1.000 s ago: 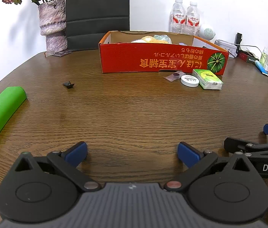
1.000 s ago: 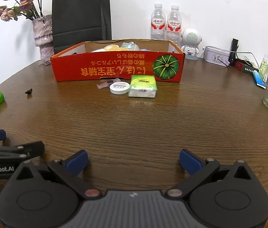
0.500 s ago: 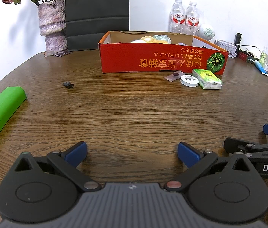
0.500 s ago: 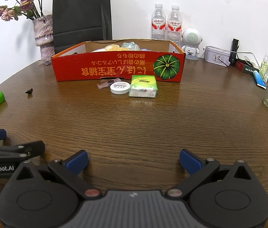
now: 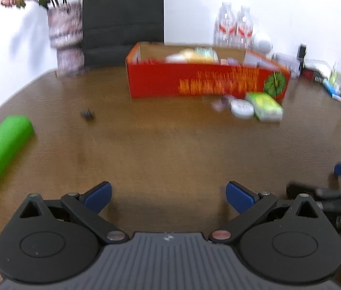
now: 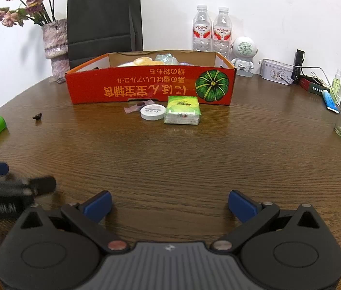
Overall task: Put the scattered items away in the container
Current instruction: 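Grasp the small black tube with the left gripper while the right gripper grasps a clear wrapper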
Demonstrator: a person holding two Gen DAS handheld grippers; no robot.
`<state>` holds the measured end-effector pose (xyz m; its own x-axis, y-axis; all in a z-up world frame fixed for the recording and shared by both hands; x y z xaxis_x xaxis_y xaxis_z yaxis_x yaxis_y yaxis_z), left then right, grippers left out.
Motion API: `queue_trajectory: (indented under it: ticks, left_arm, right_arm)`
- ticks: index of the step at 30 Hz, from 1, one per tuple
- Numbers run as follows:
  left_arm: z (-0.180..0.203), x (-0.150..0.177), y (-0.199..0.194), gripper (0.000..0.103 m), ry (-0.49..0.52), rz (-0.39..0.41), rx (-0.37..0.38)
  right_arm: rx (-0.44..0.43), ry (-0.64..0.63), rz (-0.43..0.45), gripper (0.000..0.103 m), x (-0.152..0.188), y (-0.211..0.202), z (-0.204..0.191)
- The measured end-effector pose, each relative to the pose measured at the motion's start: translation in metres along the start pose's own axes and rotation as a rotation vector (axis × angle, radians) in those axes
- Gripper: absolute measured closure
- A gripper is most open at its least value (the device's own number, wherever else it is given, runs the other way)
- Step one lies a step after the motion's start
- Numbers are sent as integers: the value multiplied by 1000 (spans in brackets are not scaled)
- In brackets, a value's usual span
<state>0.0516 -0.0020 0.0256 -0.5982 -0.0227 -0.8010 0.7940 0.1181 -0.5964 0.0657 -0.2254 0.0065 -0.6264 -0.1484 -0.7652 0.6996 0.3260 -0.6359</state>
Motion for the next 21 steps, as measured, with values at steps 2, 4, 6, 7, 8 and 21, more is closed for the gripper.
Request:
queue_trajectory:
  ticks: [2, 4, 6, 7, 8, 21]
  left_arm:
    - [-22, -24, 8, 0, -12, 31, -53]
    - [-43, -43, 30, 0, -15, 10, -91]
    - [-63, -57, 60, 9, -37, -54, -100]
    - [-71, -62, 74, 18, -51, -70, -99]
    - [-77, -65, 86, 26, -60, -83, -99]
    - [-90, -67, 127, 83, -33, -36, -32]
  right_arm:
    - [-48, 25, 21, 2, -10, -4, 3]
    - [-85, 37, 71, 3, -26, -9, 4]
    - [-122, 11, 103, 9, -43, -8, 0]
    - [-131, -8, 110, 11, -52, -4, -3]
    - [-134, -24, 110, 13, -60, 1, -5]
    - [-142, -116, 24, 26, -125, 130, -30]
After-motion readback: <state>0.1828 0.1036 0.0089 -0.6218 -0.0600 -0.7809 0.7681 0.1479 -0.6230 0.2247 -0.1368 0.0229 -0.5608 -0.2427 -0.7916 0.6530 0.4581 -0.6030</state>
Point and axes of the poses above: each gripper's, at about its wrist camera, not at the fingertips, and y roughly the way its jaws point, z to its right, x to its underside, the point moved 3 cm from there along y, roughly the way its jaws point, and after that the axes turned 4 degrees about -x, right-handed, at the moved point
